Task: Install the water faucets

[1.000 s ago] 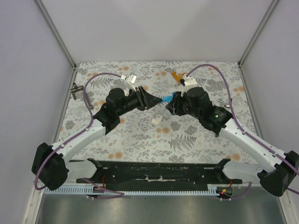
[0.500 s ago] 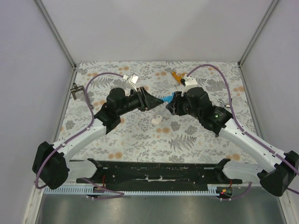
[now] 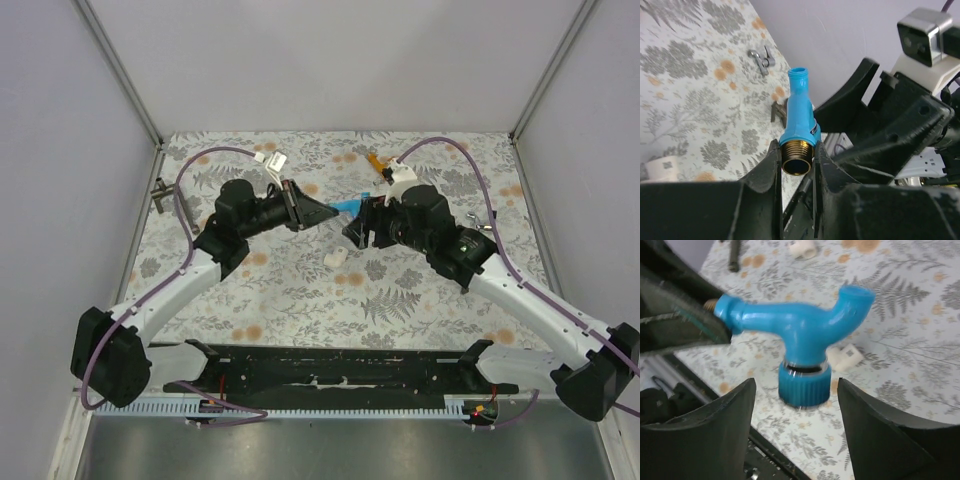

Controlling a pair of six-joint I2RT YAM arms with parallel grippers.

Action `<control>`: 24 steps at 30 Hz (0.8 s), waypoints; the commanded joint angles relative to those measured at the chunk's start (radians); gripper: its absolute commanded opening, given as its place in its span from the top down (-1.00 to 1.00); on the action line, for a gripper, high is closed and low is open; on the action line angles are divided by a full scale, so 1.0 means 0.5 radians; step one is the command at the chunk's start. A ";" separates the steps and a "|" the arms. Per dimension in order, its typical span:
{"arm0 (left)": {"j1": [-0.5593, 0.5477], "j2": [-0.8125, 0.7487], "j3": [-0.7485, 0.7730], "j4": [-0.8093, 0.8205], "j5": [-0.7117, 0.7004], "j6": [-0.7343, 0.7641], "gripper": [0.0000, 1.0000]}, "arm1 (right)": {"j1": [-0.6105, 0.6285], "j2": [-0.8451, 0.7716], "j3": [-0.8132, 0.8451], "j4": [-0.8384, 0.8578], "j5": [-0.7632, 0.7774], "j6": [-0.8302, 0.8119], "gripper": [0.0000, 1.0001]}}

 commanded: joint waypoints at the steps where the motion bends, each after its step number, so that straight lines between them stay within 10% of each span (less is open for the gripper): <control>1: 0.186 -0.143 -0.018 0.236 0.210 0.151 0.96 | -0.074 -0.066 -0.003 0.151 -0.537 -0.003 -0.66; 10: 0.340 -0.284 -0.104 0.641 0.622 0.060 0.96 | -0.500 -0.097 -0.064 0.791 -1.498 0.398 -0.89; 24: 0.223 -0.208 -0.021 1.019 0.647 -0.158 0.96 | -0.543 0.025 0.105 1.255 -1.740 0.717 -0.58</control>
